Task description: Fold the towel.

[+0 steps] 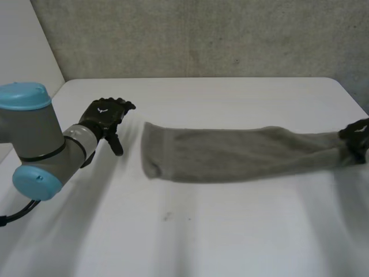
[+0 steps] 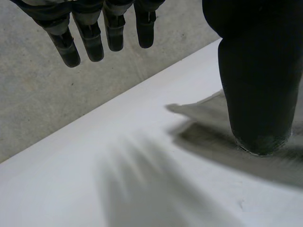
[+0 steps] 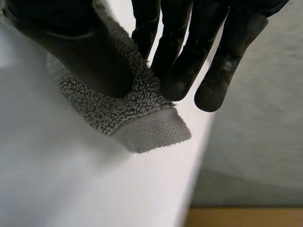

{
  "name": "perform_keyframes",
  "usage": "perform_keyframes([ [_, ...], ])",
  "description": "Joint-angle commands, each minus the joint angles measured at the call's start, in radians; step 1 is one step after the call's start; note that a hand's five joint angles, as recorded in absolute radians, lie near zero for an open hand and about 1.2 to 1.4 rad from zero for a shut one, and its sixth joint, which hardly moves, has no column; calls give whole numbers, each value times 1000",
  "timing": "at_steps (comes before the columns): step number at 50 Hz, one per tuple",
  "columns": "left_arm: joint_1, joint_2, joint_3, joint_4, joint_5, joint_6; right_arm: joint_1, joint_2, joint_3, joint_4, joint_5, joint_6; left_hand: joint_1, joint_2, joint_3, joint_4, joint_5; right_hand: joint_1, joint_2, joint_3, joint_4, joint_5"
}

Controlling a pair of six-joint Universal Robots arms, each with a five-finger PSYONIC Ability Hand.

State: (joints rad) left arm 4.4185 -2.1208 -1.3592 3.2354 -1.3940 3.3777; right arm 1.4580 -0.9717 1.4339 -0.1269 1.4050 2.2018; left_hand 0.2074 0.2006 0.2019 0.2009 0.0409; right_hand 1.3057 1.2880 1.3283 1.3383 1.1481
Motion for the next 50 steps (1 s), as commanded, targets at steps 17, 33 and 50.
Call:
perform_keyframes([
  [17,32,102,-136,20,10,-20,750,148,-360,-62,34,-165,3,10,9,10,-5,91,108,68,58,74],
  [33,15,104,-170,58,10,-23,914,196,-282,-63,-9,-162,3,10,9,10,-5,-1131,-1113,-1154,-1164,-1148],
  [50,-82,128,-106,57,4,-89,549,-128,16,-17,-63,535,15,22,20,21,7,-1131,-1113,-1154,-1164,-1148],
])
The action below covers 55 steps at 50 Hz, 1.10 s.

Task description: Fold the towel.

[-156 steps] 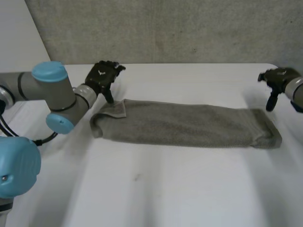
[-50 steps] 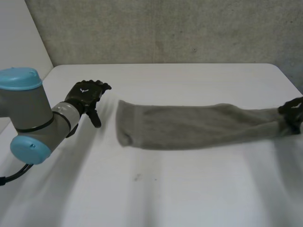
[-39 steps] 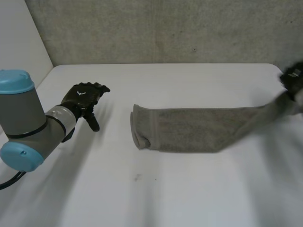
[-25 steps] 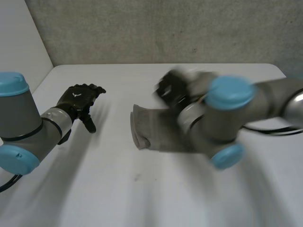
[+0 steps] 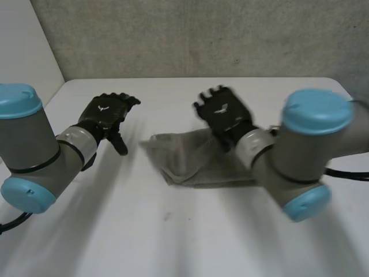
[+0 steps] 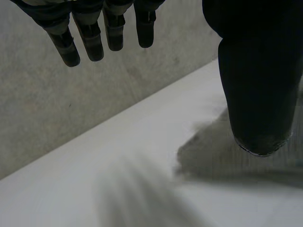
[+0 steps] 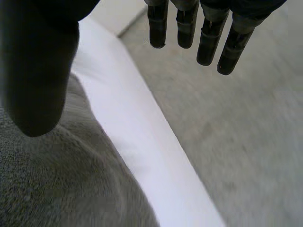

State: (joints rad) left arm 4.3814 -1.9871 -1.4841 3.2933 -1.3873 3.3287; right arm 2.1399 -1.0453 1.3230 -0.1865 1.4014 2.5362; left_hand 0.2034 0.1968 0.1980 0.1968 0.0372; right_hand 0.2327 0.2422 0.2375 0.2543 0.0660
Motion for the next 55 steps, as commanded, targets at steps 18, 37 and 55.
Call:
perform_keyframes([
  [18,-236,-130,97,25,-21,-37,-227,-15,269,52,-119,196,51,58,57,58,43,16,6,11,-6,8],
  [37,-247,-311,185,17,-223,-12,-270,39,306,-42,-81,0,54,61,60,61,46,1162,1152,1157,1140,1154],
  [55,-249,-274,146,17,-230,-15,-311,13,317,-33,-44,-20,54,61,60,61,46,1164,1154,1159,1142,1156],
])
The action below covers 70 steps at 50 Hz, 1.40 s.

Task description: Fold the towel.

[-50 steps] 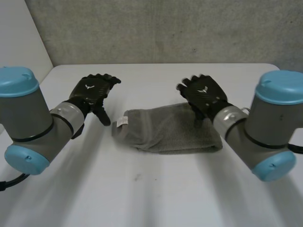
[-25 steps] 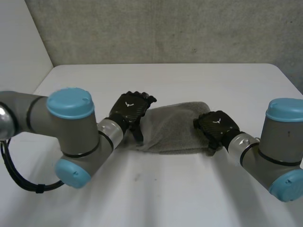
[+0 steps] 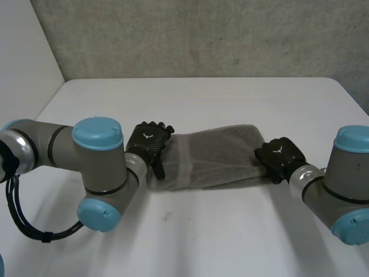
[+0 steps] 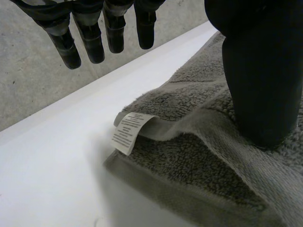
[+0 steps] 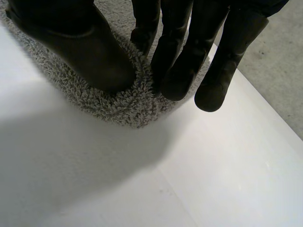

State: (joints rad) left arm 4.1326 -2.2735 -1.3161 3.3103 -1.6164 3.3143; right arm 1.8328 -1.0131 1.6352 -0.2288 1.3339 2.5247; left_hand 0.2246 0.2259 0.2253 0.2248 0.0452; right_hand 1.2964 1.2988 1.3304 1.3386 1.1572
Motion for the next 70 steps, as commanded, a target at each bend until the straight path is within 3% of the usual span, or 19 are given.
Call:
perform_keyframes([
  [1,0,22,-32,0,0,-1,-4,-24,-1,14,30,-17,30,29,29,30,35,100,97,66,58,64],
  [10,1,137,-66,-2,3,-4,39,-81,-98,6,64,-219,21,20,20,21,26,100,97,66,58,64],
  [12,6,179,-68,-5,1,-7,185,-68,-174,-3,70,-288,15,14,15,15,20,100,97,66,58,64],
  [18,15,236,-83,-29,-2,-7,349,13,-281,-3,56,-373,4,2,3,3,8,100,97,66,58,64],
  [24,38,295,-123,-38,-34,-9,493,154,-356,0,-48,-514,-2,-4,-3,-2,3,100,97,66,58,64],
  [29,81,341,-170,-28,-85,-13,542,220,-345,-1,-228,-638,-2,-4,-3,-2,3,100,97,66,58,64],
  [36,112,344,-180,-28,-80,-13,542,229,-344,-3,-226,-621,-11,-12,-12,-11,-6,100,97,66,58,64],
  [37,112,344,-178,-28,-80,-12,540,223,-345,-3,-199,-601,-11,-12,-12,-11,-6,-39,-41,-73,-81,-74],
  [38,112,339,-173,-28,-80,-10,537,211,-341,-1,-167,-571,-11,-12,-12,-11,-6,-682,-685,-716,-725,-718],
  [39,112,339,-173,-28,-80,-10,537,211,-340,-1,-167,-570,-11,-12,-12,-11,-6,-689,-691,-723,-731,-724],
  [40,112,333,-167,-28,-80,-10,531,194,-336,-3,-133,-528,-14,-15,-15,-14,-9,-1122,-1124,-1156,-1164,-1157],
  [47,97,324,-137,-26,-80,-15,519,45,-298,-4,-64,-215,-14,-15,-15,-14,-9,-1122,-1124,-1156,-1164,-1157],
  [49,86,322,-114,-26,-82,-21,458,-31,-285,0,-45,5,-8,-9,-9,-8,-3,-1122,-1124,-1156,-1164,-1157],
  [50,86,322,-114,-26,-82,-21,457,-32,-285,0,-45,6,-8,-9,-9,-8,-3,-1122,-1124,-1156,-1164,-1157],
  [52,61,315,-83,-26,-85,-45,377,-109,-281,20,-13,226,-2,-4,-3,-2,3,-1122,-1124,-1156,-1164,-1157],
  [53,61,315,-83,-26,-85,-45,376,-110,-281,20,-13,227,-2,-4,-3,-2,3,-1122,-1124,-1156,-1164,-1157],
  [55,37,296,-49,-31,-86,-82,301,-150,-285,64,8,414,4,2,3,3,8,-1122,-1124,-1156,-1164,-1157],
  [58,5,264,-11,-37,-86,-111,241,-154,-305,144,4,521,7,5,6,6,11,-1122,-1124,-1156,-1164,-1157],
  [70,-138,59,141,-81,-86,-162,171,-56,-399,339,-7,552,9,8,9,9,14,-1122,-1124,-1156,-1164,-1157],
])
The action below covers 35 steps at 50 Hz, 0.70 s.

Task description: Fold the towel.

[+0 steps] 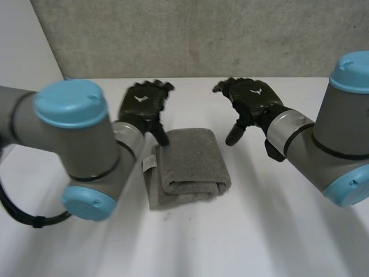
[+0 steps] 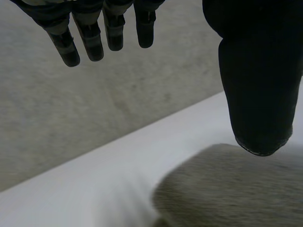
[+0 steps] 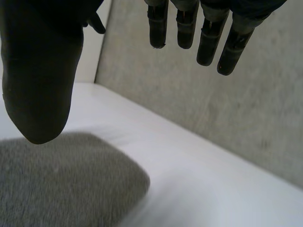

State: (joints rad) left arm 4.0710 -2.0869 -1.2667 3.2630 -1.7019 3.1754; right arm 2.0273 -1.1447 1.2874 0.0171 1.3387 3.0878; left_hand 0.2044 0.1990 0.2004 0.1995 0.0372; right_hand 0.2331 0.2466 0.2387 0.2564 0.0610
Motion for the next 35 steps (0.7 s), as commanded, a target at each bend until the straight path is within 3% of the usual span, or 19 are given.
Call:
perform_keyframes([
  [1,-86,-160,114,-45,-2,-26,-25,97,-56,99,-12,-11,30,35,34,35,22,-59,-72,-64,-82,-61],
  [10,-83,-249,152,-92,-15,-23,-25,178,-85,104,-15,-14,38,44,42,43,31,-59,-72,-64,-82,-61],
  [17,-34,-252,80,-100,-84,-12,-9,259,-146,106,-49,-12,38,44,42,43,31,-59,-72,-64,-82,-61],
  [35,-3,-229,-16,-101,-85,-9,74,468,-339,190,-15,-24,33,38,37,37,25,-59,-72,-64,-82,-61],
])
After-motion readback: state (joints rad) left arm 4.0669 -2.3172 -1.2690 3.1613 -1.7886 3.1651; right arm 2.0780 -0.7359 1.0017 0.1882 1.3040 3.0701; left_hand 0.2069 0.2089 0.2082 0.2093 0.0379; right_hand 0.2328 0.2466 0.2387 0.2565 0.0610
